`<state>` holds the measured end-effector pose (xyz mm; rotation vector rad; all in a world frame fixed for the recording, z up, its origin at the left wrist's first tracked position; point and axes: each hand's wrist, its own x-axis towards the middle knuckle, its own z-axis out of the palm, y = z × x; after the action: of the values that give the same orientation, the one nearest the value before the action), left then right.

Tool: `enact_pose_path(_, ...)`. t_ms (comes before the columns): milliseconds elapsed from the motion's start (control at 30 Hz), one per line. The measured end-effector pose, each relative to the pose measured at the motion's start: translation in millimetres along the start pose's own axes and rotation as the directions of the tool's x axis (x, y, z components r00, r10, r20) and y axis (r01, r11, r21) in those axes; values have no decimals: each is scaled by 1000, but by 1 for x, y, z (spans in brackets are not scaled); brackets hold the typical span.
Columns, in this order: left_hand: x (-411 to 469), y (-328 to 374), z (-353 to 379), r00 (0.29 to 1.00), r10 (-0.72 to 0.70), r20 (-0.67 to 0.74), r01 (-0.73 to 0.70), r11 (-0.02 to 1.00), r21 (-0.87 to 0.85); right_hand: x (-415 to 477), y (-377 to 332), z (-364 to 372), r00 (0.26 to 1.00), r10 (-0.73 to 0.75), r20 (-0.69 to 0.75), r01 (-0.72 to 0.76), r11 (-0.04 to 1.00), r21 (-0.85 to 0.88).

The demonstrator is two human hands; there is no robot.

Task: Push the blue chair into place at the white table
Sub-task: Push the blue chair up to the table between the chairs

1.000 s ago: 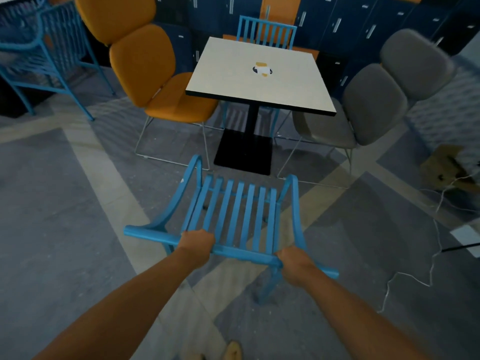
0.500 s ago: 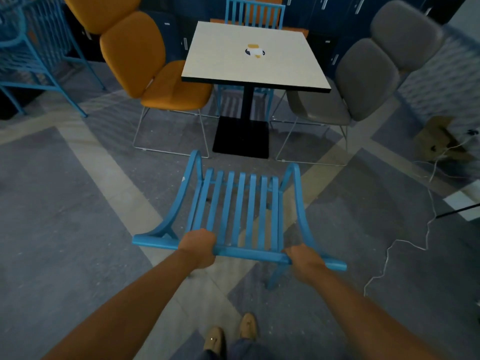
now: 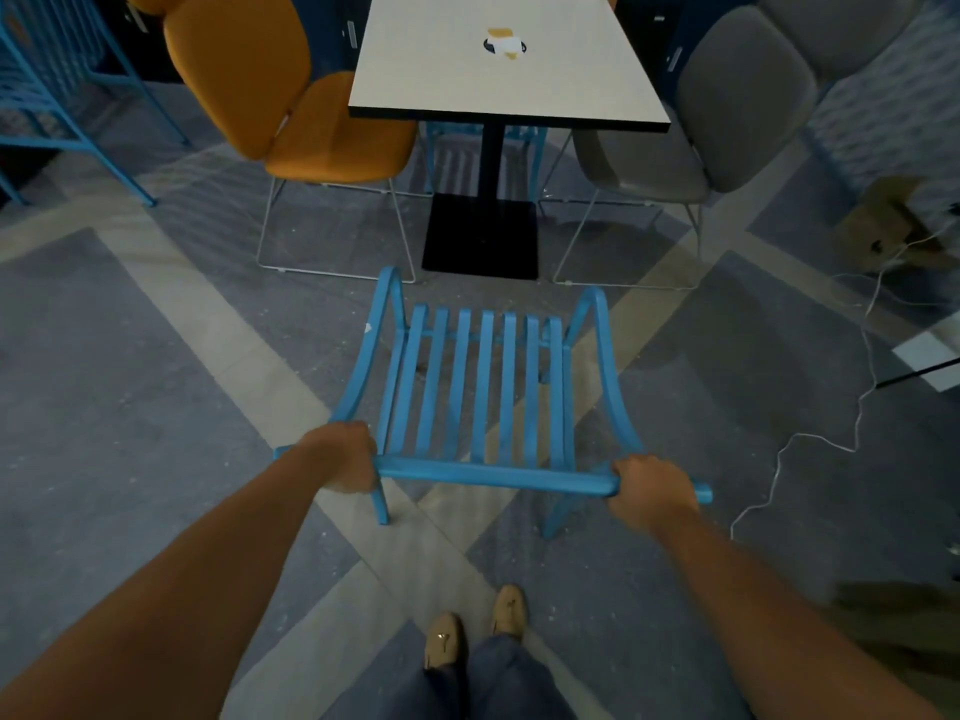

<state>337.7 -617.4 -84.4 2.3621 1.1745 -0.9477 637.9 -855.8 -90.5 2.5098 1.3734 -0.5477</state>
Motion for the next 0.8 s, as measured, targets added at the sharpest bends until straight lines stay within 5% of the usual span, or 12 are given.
enact_pose_path(267,-2,-4,23,946,102,-309,-73,992,104,1,-1,2,1000,-11,-21,10,999,-45)
enact_pose_path(800,39,2,-22,950,115,-291,-79,988,132,61,8,-25,997,-74,-35,73,997,-29)
